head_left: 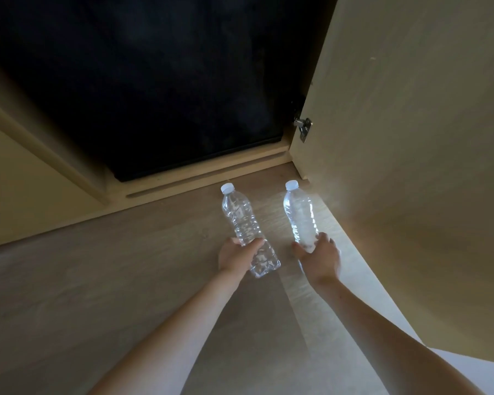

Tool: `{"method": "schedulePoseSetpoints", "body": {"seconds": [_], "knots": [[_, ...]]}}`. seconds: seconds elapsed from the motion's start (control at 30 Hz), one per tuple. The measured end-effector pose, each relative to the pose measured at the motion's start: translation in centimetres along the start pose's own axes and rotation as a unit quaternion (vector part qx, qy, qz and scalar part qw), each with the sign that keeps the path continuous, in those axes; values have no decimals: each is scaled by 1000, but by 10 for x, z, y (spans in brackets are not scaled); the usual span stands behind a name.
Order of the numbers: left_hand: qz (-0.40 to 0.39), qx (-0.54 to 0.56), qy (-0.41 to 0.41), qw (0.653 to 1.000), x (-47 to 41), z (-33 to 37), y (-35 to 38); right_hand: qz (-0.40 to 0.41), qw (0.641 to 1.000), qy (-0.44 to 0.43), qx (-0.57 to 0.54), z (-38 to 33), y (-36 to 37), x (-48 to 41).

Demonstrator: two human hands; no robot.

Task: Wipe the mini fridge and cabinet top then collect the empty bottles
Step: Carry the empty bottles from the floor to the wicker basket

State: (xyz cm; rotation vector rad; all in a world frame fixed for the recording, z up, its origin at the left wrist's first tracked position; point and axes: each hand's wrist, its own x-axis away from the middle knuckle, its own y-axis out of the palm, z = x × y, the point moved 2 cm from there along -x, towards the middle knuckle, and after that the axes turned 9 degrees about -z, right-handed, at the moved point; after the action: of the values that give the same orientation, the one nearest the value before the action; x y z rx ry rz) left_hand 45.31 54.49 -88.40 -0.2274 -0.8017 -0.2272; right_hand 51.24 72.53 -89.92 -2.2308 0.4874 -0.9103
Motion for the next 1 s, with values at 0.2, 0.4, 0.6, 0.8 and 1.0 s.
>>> {"method": "schedulePoseSetpoints", "body": {"seconds": [0.2, 0.4, 0.6, 0.8, 1.0], "knots": [[-37, 53, -24, 998, 58, 11, -19, -6, 991, -4, -135, -29, -31, 56], [-30, 123, -21, 992, 186, 76, -75, -44, 974, 10, -220, -98, -111, 166], [-36, 123, 11, 992, 362, 180, -115, -75, 961, -8, -268, -196, -236, 296], [-40, 77, 48, 995, 560, 308, -141, -70, 953, -42, -293, -299, -385, 435], [-40, 73, 138, 987, 729, 406, -157, -30, 947, -108, -300, -370, -528, 550]]}}
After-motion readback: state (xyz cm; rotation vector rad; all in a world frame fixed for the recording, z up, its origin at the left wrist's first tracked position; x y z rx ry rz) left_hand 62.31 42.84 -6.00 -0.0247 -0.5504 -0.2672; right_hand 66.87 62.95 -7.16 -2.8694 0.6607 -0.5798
